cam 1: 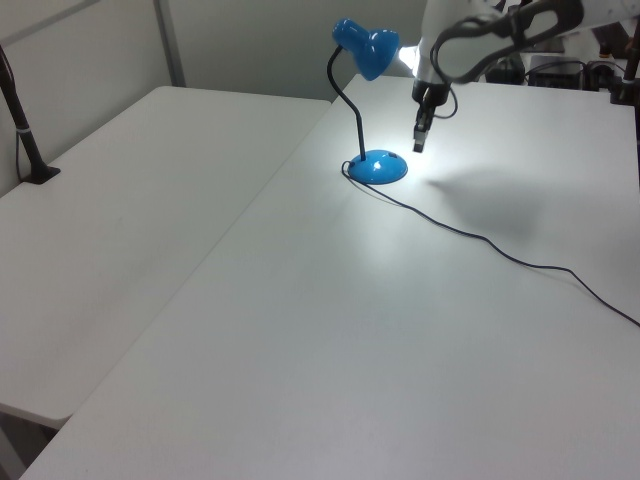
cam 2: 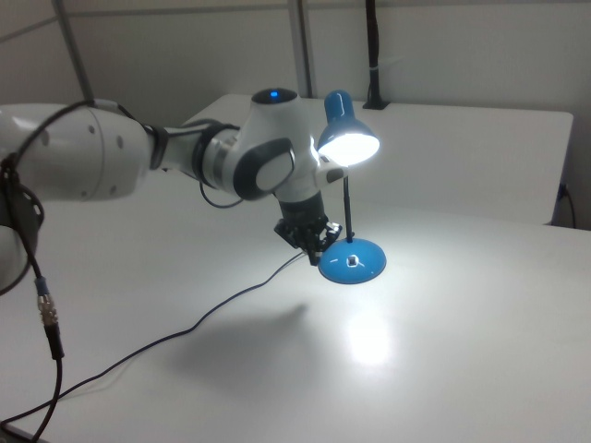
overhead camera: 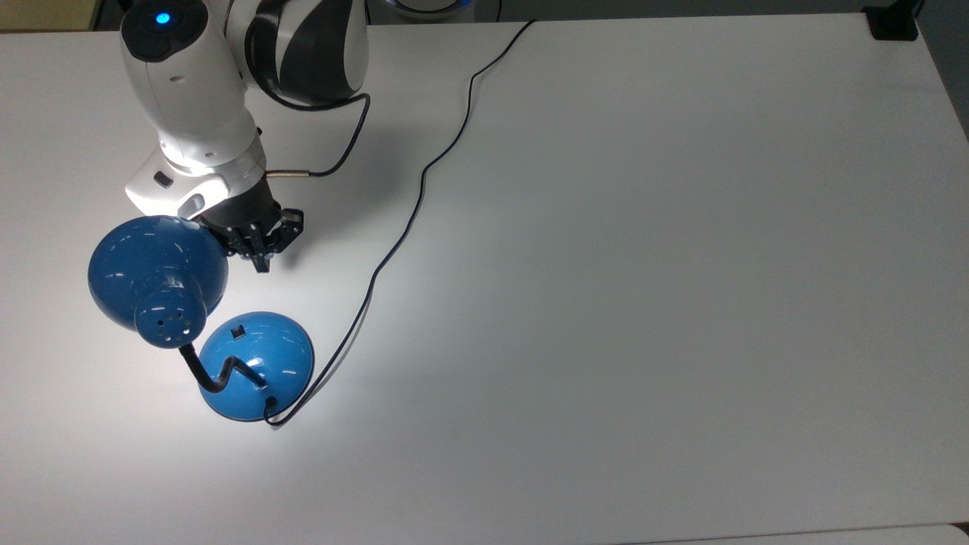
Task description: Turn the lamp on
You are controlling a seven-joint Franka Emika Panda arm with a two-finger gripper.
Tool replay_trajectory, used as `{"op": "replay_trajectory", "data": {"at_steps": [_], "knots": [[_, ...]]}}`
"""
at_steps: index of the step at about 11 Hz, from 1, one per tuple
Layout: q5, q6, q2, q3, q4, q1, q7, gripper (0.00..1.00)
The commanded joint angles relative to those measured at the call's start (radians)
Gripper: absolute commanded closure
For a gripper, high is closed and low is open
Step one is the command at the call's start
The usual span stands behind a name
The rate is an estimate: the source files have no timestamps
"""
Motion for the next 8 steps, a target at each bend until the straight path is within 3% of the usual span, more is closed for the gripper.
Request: {"op": "replay_trajectory", "data": {"at_steps": [1,2,3,5,8], "knots": [[0.025,-0.318,-0.178,0.001,-0.023,0.013,-0.028,0.86],[0.026,-0.375,-0.217,0.001,-0.023,0.023,-0.025,0.7],[0.029,-0.452,-0.273,0.001,-0.024,0.034,-0.01,0.05],[0.028,-0.513,-0.341,0.0,-0.024,0.088,0.014,0.0],[0.029,-0.537,-0.436,0.001,-0.045,0.126,0.209,0.0]]}}
